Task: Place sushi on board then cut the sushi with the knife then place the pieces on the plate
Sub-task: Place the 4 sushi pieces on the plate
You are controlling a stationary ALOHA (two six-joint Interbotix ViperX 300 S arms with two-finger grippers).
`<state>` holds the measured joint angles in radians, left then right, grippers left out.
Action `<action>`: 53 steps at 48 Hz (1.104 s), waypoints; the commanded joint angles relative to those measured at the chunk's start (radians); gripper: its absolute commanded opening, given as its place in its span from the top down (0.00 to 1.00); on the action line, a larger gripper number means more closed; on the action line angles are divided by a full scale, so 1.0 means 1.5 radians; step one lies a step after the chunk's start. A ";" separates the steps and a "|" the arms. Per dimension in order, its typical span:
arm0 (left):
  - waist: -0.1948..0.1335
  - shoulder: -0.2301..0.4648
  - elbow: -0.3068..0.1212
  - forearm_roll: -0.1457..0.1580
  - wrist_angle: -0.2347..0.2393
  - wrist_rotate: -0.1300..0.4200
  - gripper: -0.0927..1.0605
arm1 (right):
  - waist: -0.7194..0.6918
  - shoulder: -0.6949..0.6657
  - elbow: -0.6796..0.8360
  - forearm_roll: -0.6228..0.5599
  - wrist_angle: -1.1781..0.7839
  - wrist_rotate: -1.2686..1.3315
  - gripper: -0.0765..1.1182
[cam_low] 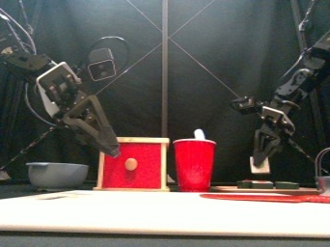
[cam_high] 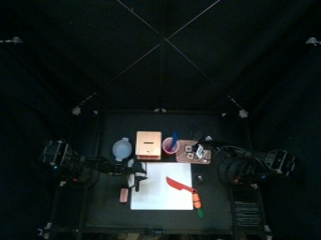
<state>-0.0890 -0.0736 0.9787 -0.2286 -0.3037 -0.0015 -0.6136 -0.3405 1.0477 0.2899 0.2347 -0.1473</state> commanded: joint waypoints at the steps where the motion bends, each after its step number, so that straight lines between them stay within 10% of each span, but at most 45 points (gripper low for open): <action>1: 0.003 -0.003 -0.010 0.001 -0.002 0.000 0.28 | -0.017 0.018 -0.007 -0.010 -0.002 -0.001 0.42; 21: 0.002 -0.003 -0.008 0.001 -0.002 0.001 0.28 | -0.042 0.026 -0.012 -0.022 -0.002 -0.001 0.15; 53: 0.003 -0.014 -0.008 0.002 -0.002 0.004 0.28 | 0.127 -0.192 -0.018 -0.004 0.029 -0.001 0.15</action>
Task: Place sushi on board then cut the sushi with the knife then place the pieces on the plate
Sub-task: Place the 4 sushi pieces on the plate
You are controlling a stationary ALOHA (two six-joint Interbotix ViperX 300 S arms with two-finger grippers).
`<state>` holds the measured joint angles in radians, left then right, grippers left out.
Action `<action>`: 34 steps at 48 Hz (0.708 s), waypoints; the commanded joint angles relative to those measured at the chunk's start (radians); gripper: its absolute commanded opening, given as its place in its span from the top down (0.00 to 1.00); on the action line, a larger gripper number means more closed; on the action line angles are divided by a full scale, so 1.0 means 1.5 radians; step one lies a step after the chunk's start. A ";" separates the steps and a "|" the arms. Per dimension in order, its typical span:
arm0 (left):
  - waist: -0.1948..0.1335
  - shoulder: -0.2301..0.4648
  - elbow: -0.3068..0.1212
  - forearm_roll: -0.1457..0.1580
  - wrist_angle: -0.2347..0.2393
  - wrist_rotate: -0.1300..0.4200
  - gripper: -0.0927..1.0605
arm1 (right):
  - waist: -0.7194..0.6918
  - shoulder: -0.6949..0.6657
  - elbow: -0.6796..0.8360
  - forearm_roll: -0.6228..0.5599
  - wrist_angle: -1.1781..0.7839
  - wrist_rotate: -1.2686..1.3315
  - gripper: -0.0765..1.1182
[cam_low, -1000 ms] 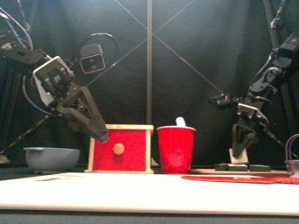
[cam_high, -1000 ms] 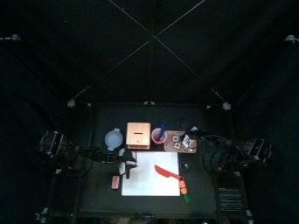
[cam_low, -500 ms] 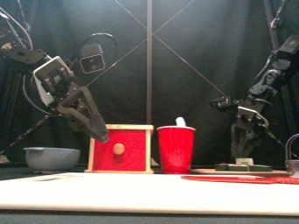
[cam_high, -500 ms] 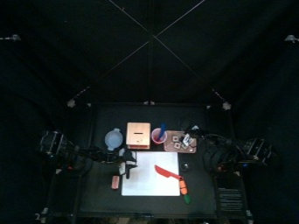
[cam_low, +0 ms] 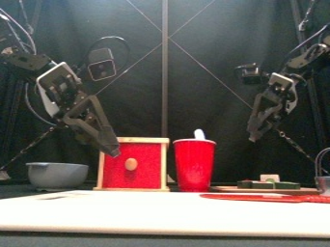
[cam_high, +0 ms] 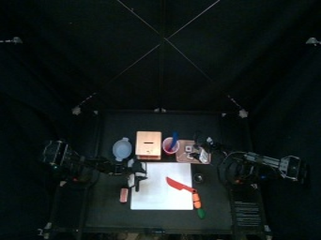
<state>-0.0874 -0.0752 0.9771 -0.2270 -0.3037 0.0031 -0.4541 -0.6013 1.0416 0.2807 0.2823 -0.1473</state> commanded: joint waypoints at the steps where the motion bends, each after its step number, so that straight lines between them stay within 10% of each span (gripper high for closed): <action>1: 0.001 -0.014 -0.007 0.001 -0.002 0.001 0.28 | 0.026 -0.020 -0.014 0.002 -0.003 -0.001 0.15; 34: 0.005 -0.062 0.029 0.001 0.040 0.000 0.28 | 0.157 -0.019 -0.006 0.002 -0.069 -0.001 0.15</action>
<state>-0.0859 -0.1565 1.0247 -0.2270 -0.2408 0.0031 -0.2132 -0.6305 1.0554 0.2807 0.1902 -0.1473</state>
